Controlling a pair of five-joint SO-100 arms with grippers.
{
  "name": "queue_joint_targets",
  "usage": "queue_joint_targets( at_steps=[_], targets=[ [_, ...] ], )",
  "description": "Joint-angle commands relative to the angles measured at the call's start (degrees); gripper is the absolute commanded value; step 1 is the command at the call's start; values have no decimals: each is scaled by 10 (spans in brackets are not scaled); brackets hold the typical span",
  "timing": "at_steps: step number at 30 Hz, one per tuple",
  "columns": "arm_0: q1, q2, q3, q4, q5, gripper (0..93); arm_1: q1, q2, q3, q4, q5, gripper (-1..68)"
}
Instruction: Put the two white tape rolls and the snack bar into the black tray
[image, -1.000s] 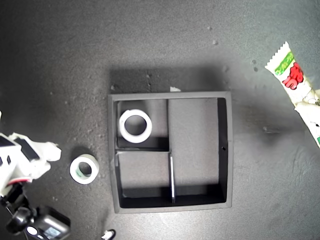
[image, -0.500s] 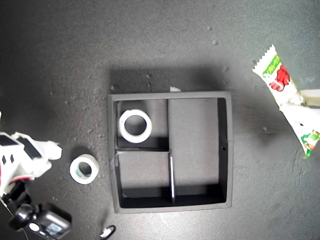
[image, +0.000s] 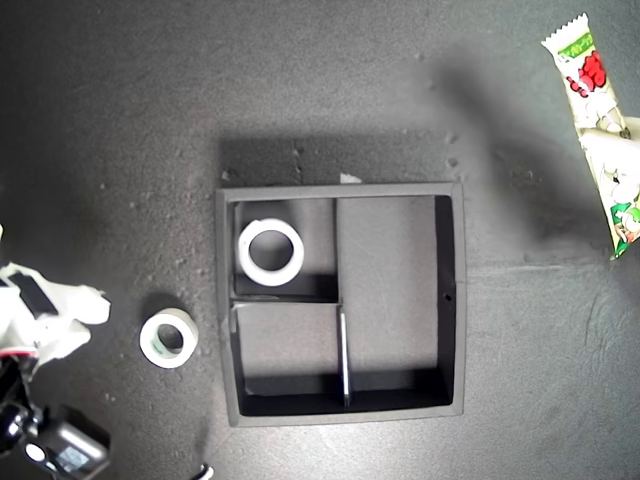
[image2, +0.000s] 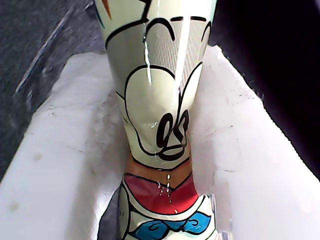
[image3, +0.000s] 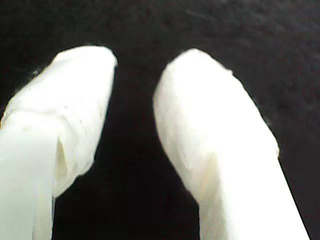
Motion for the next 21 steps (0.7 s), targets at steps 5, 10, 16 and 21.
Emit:
queue_joint_targets(
  at_steps=[5, 10, 16, 21],
  targets=[
    [32, -40, -25, -24, -23, 63, -55, 9, -18, 18, -556, -6],
    [19, -14, 9, -38, -25, 64, -63, 18, 63, -105, -357, -6],
    [12, 42, 52, -54, -19, 62, -37, 11, 72, -190, -356, -6],
    [5, 58, 54, -50, 5, 61, -61, 19, 45, -113, -219, -7]
  ],
)
